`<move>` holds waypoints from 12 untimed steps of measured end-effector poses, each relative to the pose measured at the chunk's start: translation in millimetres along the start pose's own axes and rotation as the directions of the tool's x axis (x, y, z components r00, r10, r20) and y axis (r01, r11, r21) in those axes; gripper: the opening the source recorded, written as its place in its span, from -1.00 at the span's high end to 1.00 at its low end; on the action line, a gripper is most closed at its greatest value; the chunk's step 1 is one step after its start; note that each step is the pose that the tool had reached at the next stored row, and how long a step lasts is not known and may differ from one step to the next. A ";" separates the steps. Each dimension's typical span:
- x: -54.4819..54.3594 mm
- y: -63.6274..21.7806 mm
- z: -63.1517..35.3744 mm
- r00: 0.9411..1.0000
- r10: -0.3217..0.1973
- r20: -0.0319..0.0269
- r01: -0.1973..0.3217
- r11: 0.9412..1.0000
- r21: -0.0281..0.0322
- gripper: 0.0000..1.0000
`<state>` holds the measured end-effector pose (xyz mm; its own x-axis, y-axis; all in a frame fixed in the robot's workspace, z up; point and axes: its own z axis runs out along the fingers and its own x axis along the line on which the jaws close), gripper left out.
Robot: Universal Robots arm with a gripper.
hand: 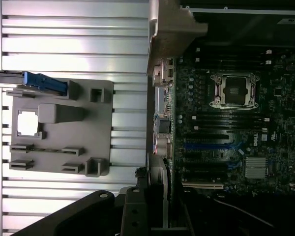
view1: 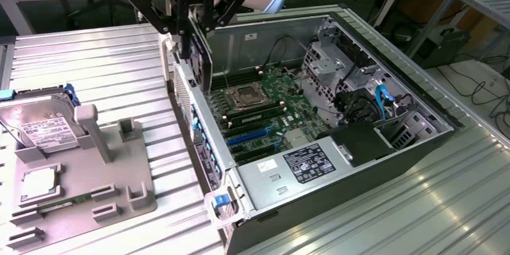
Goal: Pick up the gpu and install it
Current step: 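Pick up the gpu and move the gpu toward the slot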
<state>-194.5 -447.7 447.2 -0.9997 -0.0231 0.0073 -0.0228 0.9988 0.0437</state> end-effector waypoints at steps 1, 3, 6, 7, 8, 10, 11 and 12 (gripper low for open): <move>-1.2 0.0 0.0 1.000 0.000 0.000 0.000 1.000 0.000 0.44; -3.6 -0.1 0.0 1.000 0.000 0.000 0.000 1.000 0.000 0.44; -6.9 -0.2 -0.1 1.000 0.000 0.000 0.000 1.000 0.000 0.44; -8.1 -0.2 -0.1 1.000 0.000 0.000 0.000 1.000 0.000 0.44; -9.2 -0.2 -0.1 1.000 0.000 0.000 0.000 1.000 0.000 0.44; -11.9 -0.3 -0.1 1.000 0.000 0.000 0.000 1.000 0.000 0.44; -13.1 -0.3 -0.1 1.000 0.000 0.000 0.000 1.000 0.000 0.44; -14.2 -0.3 -0.2 1.000 0.000 0.000 0.000 1.000 0.000 0.44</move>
<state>-180.3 -447.7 447.3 -0.9997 -0.0231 0.0074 -0.0227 0.9988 0.0436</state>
